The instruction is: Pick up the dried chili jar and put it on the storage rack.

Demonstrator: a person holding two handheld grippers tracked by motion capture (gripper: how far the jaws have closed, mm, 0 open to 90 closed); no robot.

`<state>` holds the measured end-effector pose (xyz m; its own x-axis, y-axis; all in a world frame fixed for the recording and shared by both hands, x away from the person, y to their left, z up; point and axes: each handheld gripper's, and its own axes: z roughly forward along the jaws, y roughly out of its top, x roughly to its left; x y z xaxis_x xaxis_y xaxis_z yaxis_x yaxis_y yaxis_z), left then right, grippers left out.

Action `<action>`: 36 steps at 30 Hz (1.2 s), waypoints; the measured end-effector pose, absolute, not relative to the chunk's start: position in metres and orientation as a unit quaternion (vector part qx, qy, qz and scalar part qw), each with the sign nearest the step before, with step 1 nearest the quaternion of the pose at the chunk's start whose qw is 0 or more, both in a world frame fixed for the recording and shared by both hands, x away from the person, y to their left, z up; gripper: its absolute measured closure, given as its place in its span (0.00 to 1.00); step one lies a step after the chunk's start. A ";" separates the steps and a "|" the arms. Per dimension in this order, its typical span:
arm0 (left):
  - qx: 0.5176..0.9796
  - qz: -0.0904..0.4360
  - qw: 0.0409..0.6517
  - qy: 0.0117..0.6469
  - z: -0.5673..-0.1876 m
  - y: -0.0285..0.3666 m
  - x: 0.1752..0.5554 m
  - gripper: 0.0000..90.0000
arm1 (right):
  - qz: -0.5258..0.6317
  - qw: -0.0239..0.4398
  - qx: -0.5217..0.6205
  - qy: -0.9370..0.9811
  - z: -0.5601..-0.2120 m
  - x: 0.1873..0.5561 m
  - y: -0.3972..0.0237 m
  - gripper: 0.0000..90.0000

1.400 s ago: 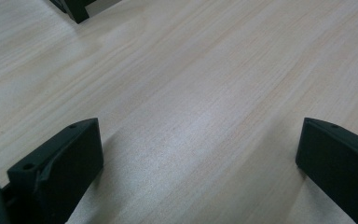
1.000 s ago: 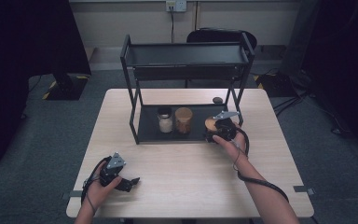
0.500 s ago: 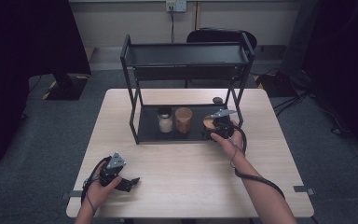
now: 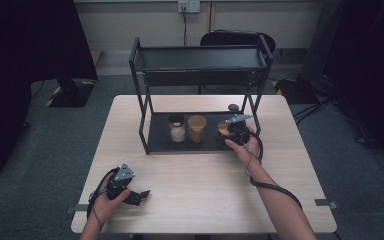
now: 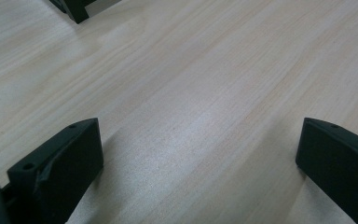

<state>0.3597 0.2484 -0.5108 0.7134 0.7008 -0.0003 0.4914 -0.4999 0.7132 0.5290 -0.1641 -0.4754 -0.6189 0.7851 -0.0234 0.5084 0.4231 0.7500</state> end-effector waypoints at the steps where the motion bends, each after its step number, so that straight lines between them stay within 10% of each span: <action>1: 0.854 0.146 0.358 0.349 -0.511 0.248 0.360 0.00 | 0.366 0.189 0.393 0.822 -0.475 0.530 -0.164 0.28; 36: 0.854 0.146 0.358 0.349 -0.511 0.248 0.360 0.00 | 0.360 0.189 0.393 0.825 -0.482 0.551 -0.145 0.28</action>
